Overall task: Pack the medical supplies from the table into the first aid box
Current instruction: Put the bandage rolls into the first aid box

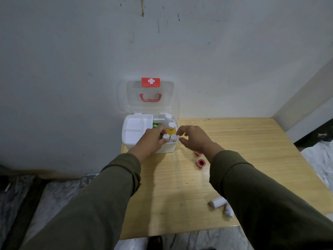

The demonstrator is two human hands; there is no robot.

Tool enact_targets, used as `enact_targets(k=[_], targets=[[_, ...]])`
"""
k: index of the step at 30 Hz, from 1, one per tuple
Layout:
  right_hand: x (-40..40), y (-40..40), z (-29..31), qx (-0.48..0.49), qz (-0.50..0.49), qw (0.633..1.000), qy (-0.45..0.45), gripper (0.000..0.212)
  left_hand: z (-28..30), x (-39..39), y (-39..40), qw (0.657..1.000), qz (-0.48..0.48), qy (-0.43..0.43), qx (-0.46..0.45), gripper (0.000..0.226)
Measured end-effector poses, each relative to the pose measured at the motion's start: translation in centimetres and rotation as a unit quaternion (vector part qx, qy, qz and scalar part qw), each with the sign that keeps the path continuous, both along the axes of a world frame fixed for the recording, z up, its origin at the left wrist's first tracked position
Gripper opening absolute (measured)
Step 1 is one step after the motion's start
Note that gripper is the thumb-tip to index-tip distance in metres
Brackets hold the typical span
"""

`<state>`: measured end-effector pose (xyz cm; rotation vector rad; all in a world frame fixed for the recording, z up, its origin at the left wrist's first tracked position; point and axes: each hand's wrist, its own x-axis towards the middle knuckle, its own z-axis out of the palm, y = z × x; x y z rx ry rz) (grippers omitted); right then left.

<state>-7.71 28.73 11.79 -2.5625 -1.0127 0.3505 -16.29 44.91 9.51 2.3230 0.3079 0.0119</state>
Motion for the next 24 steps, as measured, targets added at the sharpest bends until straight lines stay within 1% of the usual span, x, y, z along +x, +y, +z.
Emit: enact_targets(k=[9,14,18,24], targets=[[-0.3,-0.7,-0.1,-0.009,-0.002,1.0,-0.004,0.027,0.3,-0.3,-0.1,1.0,0.007,-0.026,0.01,0.027],[-0.1,-1.8,0.0,-0.018,-0.007,1.0,-0.009,0.028,0.4,-0.3,-0.5,0.999,0.011,-0.043,0.011,0.025],[0.5,-2.8,-0.1,-0.023,-0.008,1.0,-0.013,0.028,0.9,-0.1,-1.4,0.998,0.017,-0.062,0.023,0.028],[2.2,-4.4,-0.4,-0.037,0.016,0.999,-0.01,0.028,1.5,0.3,-3.9,0.994,0.038,-0.098,0.032,0.03]])
